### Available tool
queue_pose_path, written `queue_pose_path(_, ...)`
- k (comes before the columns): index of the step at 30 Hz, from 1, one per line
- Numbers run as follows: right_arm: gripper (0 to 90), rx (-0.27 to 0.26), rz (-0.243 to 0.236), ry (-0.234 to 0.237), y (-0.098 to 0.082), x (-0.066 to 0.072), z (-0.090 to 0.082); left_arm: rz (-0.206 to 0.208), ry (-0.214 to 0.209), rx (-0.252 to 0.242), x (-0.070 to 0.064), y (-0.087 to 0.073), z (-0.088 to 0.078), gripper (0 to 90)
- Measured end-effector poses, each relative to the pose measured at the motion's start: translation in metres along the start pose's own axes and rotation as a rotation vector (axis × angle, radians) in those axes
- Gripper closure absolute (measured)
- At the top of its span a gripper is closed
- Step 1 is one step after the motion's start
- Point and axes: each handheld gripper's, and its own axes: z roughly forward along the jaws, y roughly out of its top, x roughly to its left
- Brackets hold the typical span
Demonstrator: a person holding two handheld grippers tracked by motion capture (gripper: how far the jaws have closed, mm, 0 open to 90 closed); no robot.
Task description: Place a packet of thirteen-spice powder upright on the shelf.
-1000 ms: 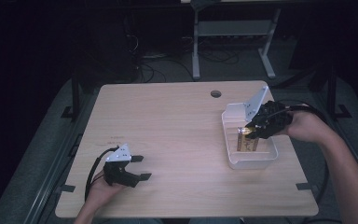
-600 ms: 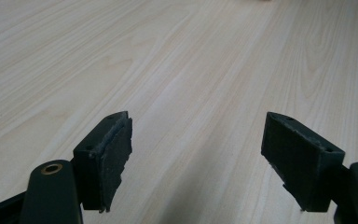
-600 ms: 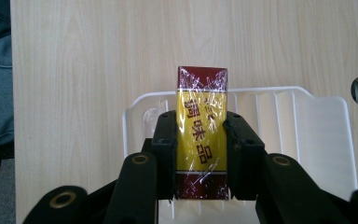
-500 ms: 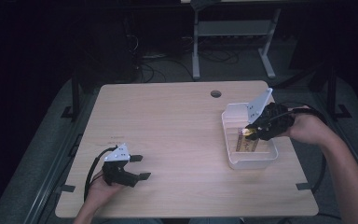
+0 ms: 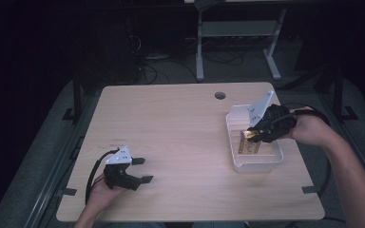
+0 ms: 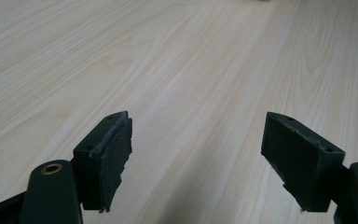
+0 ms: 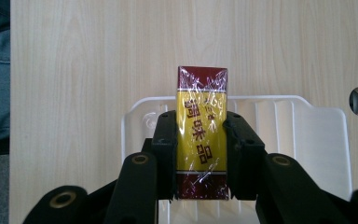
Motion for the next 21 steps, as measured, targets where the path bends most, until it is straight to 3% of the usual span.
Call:
queue_pose_path(7,68.0,-0.014,-0.006,-0.005,-0.008,0.005,-0.003,-0.012,-0.003,-0.013,0.001,-0.002,-0.002,23.6)
queue_pose_path(15,68.0,0.013,0.007,-0.006,-0.019,0.007,-0.009,-0.017,-0.002,-0.014,0.002,-0.002,-0.002,23.6)
queue_pose_path(21,67.9,-0.008,0.009,0.000,-0.019,0.005,-0.007,-0.018,-0.002,-0.018,0.002,-0.002,-0.002,23.6)
